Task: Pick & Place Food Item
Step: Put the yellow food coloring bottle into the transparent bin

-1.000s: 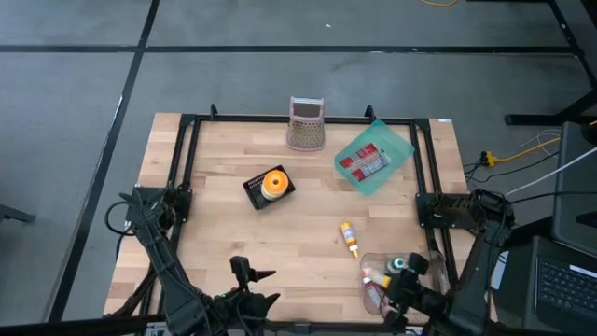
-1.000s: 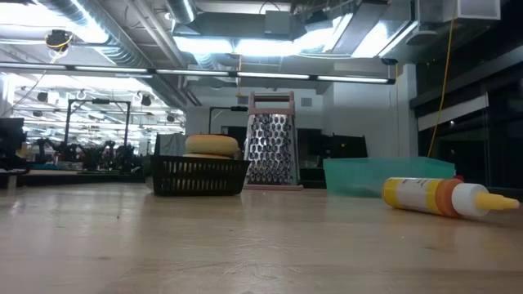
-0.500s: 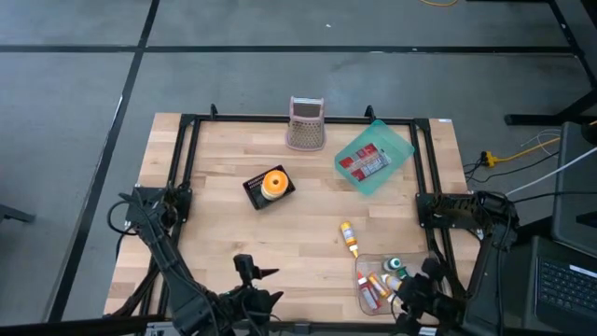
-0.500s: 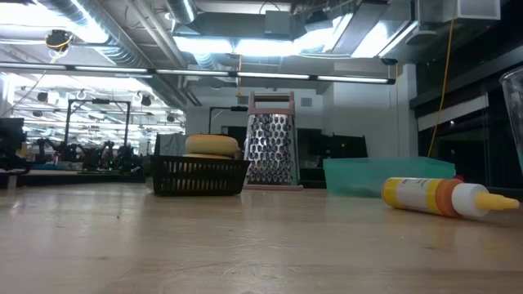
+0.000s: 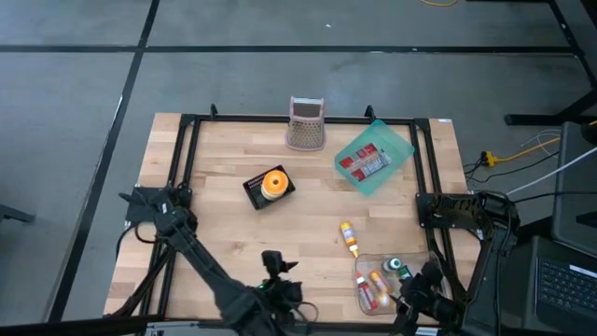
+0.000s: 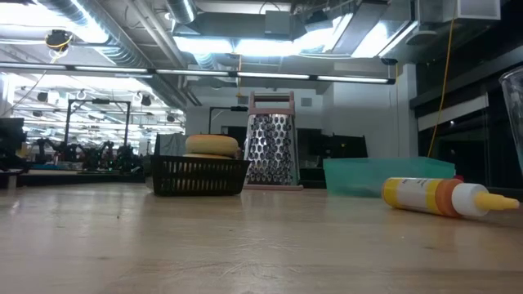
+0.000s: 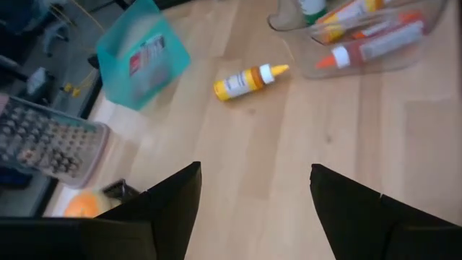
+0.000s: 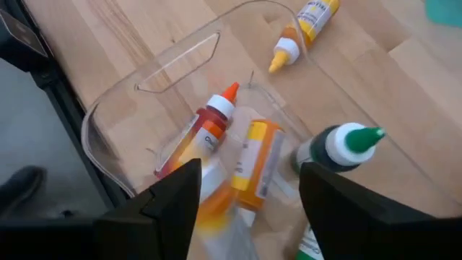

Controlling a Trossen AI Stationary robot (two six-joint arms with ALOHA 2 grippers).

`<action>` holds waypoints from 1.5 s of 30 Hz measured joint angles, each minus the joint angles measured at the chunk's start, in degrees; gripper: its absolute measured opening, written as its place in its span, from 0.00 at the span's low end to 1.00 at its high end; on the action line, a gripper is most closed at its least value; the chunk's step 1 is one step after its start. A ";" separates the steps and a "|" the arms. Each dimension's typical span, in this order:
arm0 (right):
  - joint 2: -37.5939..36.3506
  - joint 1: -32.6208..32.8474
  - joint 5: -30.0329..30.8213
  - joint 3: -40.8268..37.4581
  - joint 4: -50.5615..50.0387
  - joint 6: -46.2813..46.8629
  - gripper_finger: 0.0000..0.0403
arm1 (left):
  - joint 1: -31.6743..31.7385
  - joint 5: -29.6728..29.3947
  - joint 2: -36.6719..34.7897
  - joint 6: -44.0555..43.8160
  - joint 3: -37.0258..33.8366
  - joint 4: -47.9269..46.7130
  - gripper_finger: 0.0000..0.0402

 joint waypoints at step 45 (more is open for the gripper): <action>2.84 0.07 28.16 -0.71 24.50 -18.33 0.56 | 30.70 31.47 9.53 77.98 0.05 23.41 0.63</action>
